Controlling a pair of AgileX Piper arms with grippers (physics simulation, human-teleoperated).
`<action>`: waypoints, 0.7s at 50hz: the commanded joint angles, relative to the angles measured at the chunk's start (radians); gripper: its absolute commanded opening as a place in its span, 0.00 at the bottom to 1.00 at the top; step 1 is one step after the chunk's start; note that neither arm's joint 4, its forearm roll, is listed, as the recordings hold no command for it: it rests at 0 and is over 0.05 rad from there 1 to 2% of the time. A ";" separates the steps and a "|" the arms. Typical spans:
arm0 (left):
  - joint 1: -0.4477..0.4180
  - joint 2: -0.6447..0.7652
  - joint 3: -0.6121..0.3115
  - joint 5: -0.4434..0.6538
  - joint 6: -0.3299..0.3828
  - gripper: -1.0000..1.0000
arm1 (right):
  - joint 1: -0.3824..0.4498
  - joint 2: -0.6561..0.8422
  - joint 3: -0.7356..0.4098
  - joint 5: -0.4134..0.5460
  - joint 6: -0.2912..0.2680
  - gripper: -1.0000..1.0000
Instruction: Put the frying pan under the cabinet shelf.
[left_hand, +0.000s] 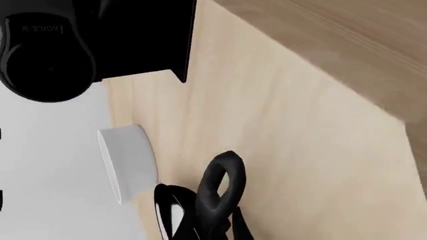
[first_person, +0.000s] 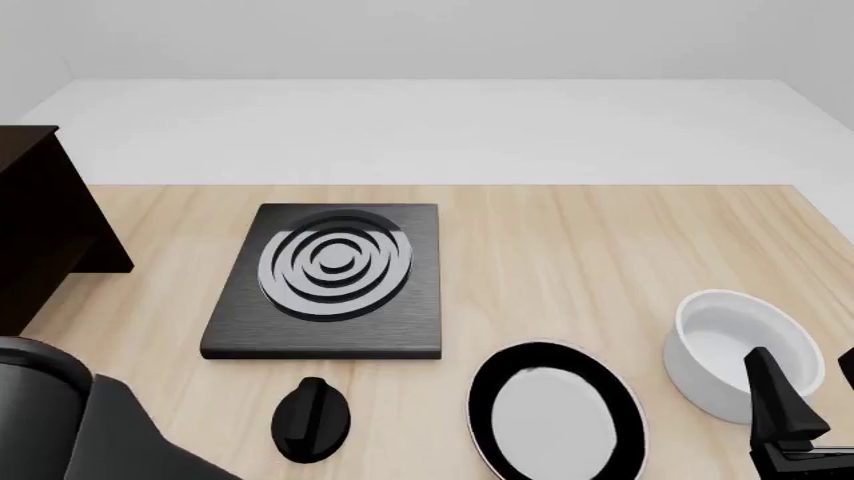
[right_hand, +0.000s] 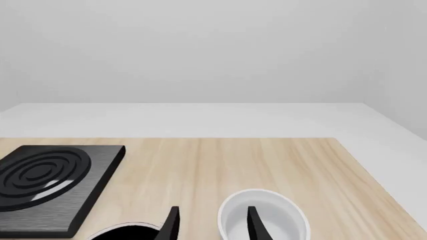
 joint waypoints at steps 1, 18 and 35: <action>-0.001 -0.097 0.126 0.004 0.052 0.00 | 0.000 0.000 0.000 0.000 0.000 1.00; -0.016 -0.329 0.177 0.028 0.099 0.00 | 0.000 0.000 0.000 0.000 0.000 1.00; 0.012 -0.460 0.260 -0.004 0.193 0.00 | 0.000 0.000 0.000 0.000 0.000 1.00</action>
